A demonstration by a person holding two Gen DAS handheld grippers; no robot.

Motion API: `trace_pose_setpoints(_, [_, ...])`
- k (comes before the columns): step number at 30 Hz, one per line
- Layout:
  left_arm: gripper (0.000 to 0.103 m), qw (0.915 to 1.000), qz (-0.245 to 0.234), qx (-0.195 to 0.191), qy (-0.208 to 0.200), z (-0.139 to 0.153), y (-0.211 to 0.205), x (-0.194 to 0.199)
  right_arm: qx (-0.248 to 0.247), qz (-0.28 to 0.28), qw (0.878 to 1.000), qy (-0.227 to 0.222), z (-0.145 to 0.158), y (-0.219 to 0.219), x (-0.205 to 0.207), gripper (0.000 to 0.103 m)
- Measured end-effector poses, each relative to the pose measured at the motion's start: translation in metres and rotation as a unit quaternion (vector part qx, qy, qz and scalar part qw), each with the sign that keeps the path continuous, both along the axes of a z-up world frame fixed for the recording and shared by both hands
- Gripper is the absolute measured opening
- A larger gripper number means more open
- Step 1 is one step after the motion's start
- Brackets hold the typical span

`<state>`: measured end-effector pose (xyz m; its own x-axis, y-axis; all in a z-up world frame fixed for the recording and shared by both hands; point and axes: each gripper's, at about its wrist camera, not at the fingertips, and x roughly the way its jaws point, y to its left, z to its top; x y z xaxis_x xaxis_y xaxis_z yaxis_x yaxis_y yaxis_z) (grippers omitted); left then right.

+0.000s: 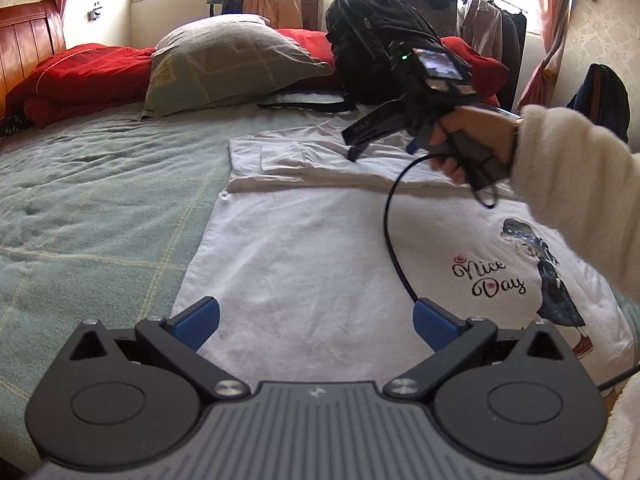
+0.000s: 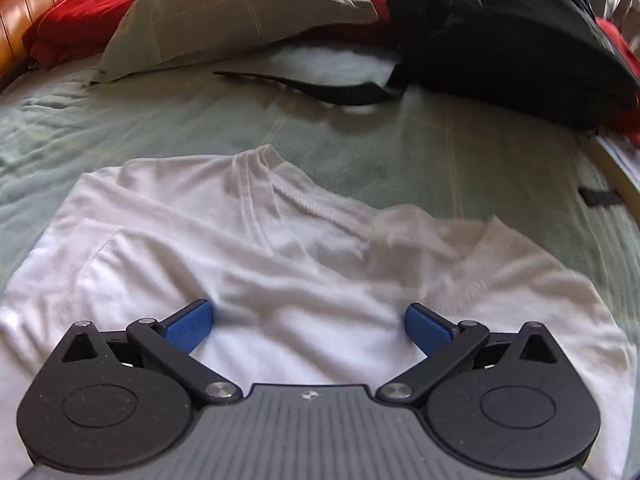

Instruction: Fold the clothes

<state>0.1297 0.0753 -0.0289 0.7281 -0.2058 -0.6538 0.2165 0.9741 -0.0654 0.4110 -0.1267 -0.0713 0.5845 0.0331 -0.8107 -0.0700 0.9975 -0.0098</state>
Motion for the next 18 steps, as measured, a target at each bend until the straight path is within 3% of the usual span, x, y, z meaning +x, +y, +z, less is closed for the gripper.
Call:
trace_pose_setpoints(6, [0.102,1.0,0.003,-0.002,-0.004,0.002,0.005,-0.004,0.038,-0.013,0.999,-0.001,0.011,-0.004,0.014,0.103])
trace_pose_setpoints(11, [0.102,1.0,0.0,-0.003,-0.008,0.004,0.006,-0.004,0.046,0.065,0.996,-0.034,0.035,0.024,-0.015,0.103])
trace_pose_setpoints(14, [0.102,0.9999,-0.002,-0.005,-0.01,0.005,0.005,-0.007,0.039,0.1,0.994,-0.023,0.03,0.046,-0.016,0.103])
trace_pose_setpoints(17, [0.102,0.9999,0.002,-0.006,-0.01,0.005,0.007,-0.011,0.014,0.102,0.995,0.011,0.006,0.064,-0.007,0.103])
trace_pose_setpoints(18, [0.102,0.9999,0.003,-0.006,-0.01,0.005,0.008,-0.011,0.01,0.104,0.995,0.003,0.003,0.066,-0.007,0.103])
